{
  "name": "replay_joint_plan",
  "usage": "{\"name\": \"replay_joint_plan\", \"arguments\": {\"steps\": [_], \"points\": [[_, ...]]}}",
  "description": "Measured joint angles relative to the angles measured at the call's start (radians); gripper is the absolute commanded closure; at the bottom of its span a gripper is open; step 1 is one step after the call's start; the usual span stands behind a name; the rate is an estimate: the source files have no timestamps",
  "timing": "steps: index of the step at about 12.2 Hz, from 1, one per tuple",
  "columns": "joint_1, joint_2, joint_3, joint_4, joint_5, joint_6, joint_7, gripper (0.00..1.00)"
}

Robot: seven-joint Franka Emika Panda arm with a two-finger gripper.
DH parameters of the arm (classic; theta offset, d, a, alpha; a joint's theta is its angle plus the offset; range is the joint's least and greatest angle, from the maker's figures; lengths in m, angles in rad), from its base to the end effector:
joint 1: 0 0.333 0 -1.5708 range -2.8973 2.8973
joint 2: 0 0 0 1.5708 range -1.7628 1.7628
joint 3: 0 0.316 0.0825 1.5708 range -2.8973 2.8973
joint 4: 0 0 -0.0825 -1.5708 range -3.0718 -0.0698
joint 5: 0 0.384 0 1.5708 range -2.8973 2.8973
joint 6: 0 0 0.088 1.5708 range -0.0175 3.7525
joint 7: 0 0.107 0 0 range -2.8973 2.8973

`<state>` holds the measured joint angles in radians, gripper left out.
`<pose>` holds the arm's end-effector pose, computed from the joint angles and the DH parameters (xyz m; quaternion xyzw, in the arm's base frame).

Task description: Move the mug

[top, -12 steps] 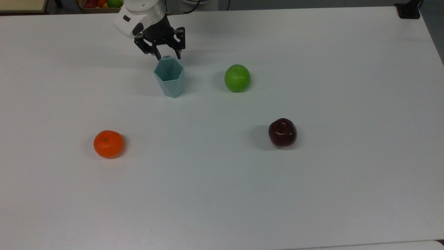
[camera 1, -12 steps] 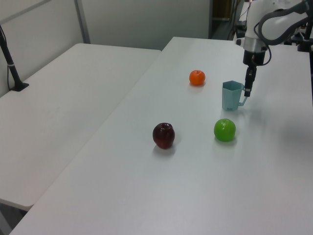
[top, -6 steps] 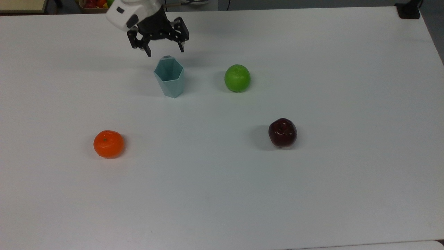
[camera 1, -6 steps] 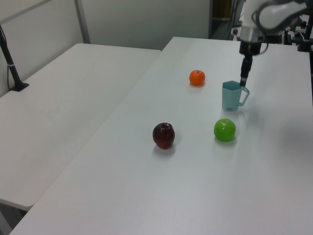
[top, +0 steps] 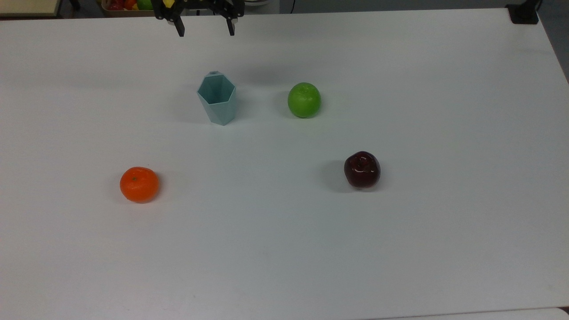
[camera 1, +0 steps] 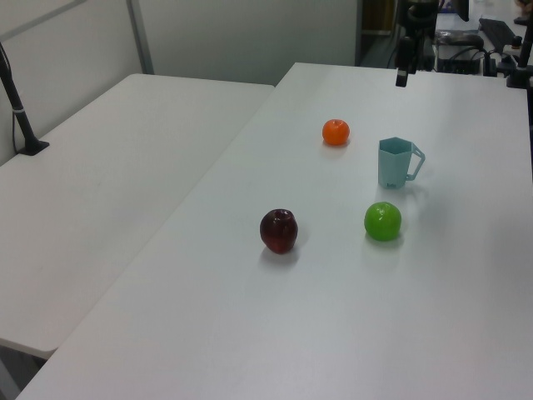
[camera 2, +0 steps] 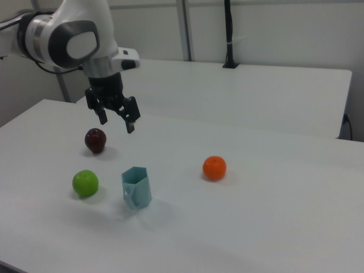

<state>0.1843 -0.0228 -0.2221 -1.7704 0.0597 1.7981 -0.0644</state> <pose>0.5610 -0.0173 0.5619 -0.9992 -0.0073 -0.0265 0.0304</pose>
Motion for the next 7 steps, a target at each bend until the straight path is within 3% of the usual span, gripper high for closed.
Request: {"name": "replay_joint_plan", "arguments": {"steps": [2,7], "points": [[0.046,0.009,0.003,0.033,-0.080,-0.028,0.103,0.00],[0.025,0.013,0.016,0.108,-0.087,-0.130,0.128,0.00]]}}
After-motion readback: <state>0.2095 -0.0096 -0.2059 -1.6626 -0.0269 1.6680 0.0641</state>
